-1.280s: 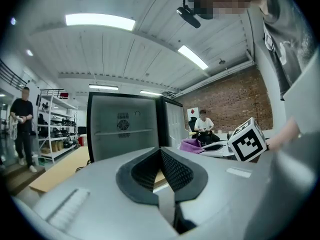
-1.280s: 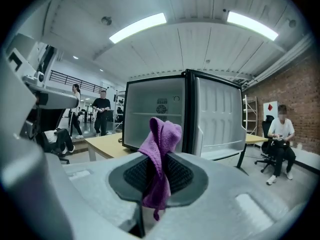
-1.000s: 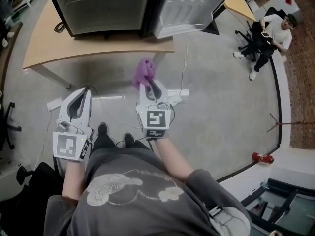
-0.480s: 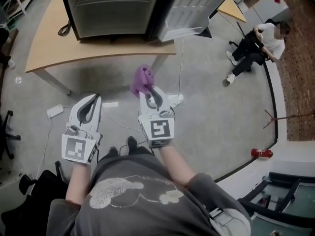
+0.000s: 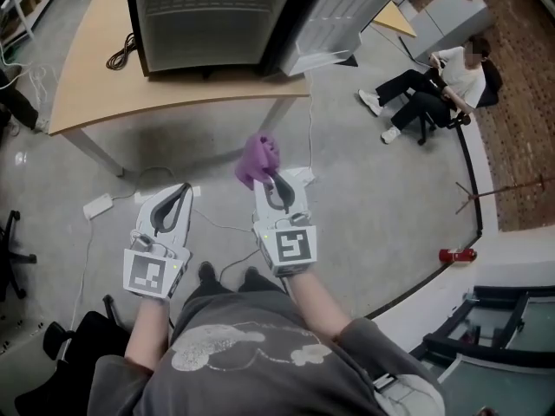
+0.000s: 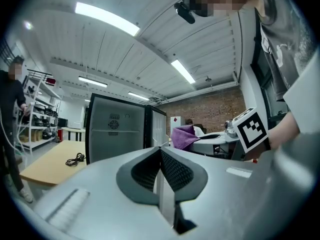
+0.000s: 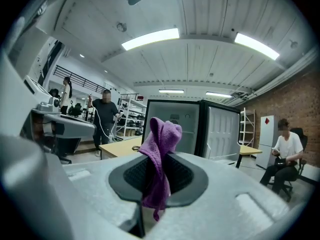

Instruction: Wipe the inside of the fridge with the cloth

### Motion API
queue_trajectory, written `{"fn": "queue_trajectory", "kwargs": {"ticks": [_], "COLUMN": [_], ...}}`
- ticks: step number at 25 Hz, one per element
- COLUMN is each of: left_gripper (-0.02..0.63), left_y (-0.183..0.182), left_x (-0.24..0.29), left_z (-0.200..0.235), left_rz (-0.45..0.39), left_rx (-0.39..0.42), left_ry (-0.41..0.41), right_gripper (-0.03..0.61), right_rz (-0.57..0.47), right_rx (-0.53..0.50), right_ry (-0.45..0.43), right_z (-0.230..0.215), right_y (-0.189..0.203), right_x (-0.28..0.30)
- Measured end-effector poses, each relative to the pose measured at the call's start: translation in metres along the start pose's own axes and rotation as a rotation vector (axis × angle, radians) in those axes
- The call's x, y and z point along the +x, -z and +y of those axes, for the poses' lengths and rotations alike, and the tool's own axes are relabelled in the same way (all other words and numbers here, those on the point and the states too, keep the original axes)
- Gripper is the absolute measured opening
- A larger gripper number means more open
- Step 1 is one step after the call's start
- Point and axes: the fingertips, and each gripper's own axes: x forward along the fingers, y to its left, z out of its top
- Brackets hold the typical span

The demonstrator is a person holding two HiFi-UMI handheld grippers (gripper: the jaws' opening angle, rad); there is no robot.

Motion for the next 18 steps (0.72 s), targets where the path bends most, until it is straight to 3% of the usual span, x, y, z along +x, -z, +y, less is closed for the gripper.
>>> {"fn": "queue_trajectory", "kwargs": {"ticks": [10,18], "left_gripper": [0.018,0.018], "left_y": [-0.009,-0.003], "left_x": [-0.024,-0.037], "left_z": [-0.063,-0.127], "left_rz": [-0.021,-0.051], "left_rx": [0.022,0.037], "left_ry": [-0.053,-0.079], "right_gripper": [0.041,0.038], "right_rz": [-0.085,-0.085], "right_rx": [0.033,0.07], "right_ry": [-0.073,-0.108], "right_z": [-0.009,-0.035], "right_y": [-0.002,0.022], "right_x": [-0.059,-0.114]}}
